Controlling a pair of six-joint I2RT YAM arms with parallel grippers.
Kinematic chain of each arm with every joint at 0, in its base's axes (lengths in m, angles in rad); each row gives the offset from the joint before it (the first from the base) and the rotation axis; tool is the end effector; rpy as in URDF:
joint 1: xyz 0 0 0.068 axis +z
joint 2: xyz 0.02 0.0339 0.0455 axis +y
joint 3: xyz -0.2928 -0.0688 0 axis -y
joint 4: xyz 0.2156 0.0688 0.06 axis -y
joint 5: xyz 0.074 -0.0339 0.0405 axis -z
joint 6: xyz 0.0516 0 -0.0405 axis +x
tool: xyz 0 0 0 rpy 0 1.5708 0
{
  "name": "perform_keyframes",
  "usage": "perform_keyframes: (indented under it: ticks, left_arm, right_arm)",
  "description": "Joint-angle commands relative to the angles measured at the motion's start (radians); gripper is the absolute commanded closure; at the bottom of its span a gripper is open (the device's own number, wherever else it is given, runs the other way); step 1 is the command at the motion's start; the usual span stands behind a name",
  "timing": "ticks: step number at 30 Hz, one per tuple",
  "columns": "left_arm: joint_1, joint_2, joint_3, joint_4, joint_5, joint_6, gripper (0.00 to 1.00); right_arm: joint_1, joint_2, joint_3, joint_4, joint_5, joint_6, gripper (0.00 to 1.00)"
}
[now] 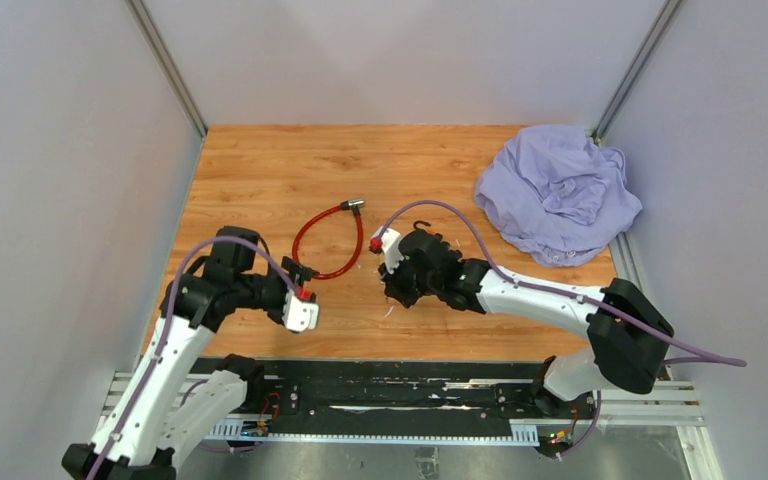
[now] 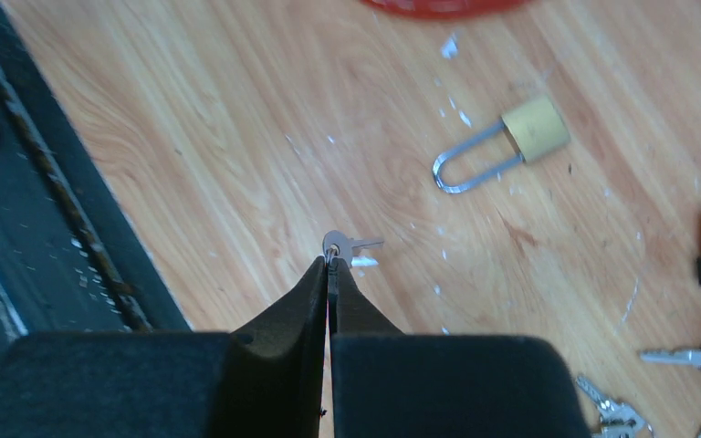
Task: Unlock with the key
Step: Pick up the key from the center of the board.
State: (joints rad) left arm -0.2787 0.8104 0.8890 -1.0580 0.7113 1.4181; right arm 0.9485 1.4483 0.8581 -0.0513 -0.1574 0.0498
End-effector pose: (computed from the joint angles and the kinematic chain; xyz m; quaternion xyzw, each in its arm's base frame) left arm 0.0787 -0.0576 0.3085 0.7398 0.5168 -0.1331 0.4097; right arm 0.1665 0.2459 0.2592 -0.4189 0.7874 0.2755 0.3586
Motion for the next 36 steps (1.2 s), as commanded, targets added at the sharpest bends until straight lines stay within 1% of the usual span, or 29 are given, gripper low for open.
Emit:
perform_keyframes:
  ticks: [1,3,4,6,8,10,13,15,21,24,27,32,36]
  left_arm:
    - [-0.1,-0.112,-0.092,0.157,-0.022,0.165,0.32]
    - [-0.147,-0.145,-0.133,0.2,-0.045,0.119,0.32]
    - [-0.167,-0.158,-0.146,0.228,-0.045,0.062,0.33]
    - [-0.193,-0.183,-0.16,0.304,-0.04,-0.136,0.35]
    - [-0.209,-0.21,-0.177,0.384,-0.04,-0.382,0.36]
    - [-0.214,-0.239,-0.208,0.524,-0.067,-0.665,0.35]
    - [-0.214,-0.247,-0.225,0.611,-0.033,-0.934,0.33]
    - [-0.213,-0.253,-0.239,0.661,-0.016,-1.059,0.32]
    - [-0.214,-0.282,-0.272,0.758,0.07,-1.213,0.3]
    - [-0.214,-0.275,-0.265,0.799,0.113,-1.299,0.31]
    - [-0.214,-0.281,-0.264,0.818,0.129,-1.347,0.34]
    - [-0.214,-0.292,-0.266,0.817,0.141,-1.39,0.43]
    - [-0.214,-0.296,-0.268,0.795,0.131,-1.385,0.51]
  right_arm:
    - [0.065,-0.031,0.087,-0.03,0.052,0.024,0.99]
    - [0.081,-0.032,0.109,-0.034,0.056,0.033,0.99]
    - [0.09,-0.036,0.119,-0.034,0.055,0.038,0.99]
    - [0.106,-0.054,0.131,-0.027,0.053,0.057,0.99]
    - [0.119,-0.081,0.142,-0.007,0.038,0.082,0.99]
    - [0.132,-0.108,0.156,0.017,0.028,0.104,0.99]
    - [0.155,-0.137,0.195,0.028,0.028,0.125,0.99]
    - [0.174,-0.15,0.219,0.028,0.037,0.133,0.99]
    - [0.205,-0.189,0.25,0.073,0.035,0.163,0.99]
    - [0.212,-0.207,0.254,0.097,0.023,0.176,0.99]
    - [0.219,-0.216,0.262,0.109,0.011,0.182,0.99]
    - [0.227,-0.225,0.258,0.125,0.01,0.19,0.99]
    - [0.233,-0.231,0.254,0.138,0.012,0.192,0.99]
